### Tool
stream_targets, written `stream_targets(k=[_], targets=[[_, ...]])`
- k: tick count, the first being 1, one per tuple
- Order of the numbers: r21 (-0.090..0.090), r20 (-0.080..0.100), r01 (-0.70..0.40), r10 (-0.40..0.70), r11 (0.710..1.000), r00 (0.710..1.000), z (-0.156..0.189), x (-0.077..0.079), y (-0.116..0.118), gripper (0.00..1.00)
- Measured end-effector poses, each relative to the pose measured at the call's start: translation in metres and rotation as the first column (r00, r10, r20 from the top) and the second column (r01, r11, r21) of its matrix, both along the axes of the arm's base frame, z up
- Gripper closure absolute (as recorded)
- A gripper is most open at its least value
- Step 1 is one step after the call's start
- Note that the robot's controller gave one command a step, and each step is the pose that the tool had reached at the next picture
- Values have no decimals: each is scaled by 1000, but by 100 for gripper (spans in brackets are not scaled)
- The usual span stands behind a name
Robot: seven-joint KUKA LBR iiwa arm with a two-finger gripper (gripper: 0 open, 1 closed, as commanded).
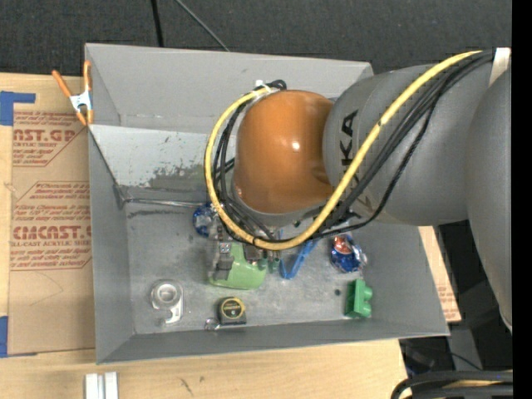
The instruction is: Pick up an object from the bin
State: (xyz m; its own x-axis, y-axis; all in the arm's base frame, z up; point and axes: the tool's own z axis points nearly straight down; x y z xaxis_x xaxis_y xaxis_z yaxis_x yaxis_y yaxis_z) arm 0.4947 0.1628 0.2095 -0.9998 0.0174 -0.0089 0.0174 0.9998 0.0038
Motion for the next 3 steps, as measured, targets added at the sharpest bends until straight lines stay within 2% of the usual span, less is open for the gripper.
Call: stream_targets(k=[1,2,3], targets=[[-2,-8,-1,1,1000,1000,-5,-2,0,0],[-4,-12,-212,212,977,977,-107,42,-48,0],[0,-6,-245,245,970,970,-138,79,-65,0]])
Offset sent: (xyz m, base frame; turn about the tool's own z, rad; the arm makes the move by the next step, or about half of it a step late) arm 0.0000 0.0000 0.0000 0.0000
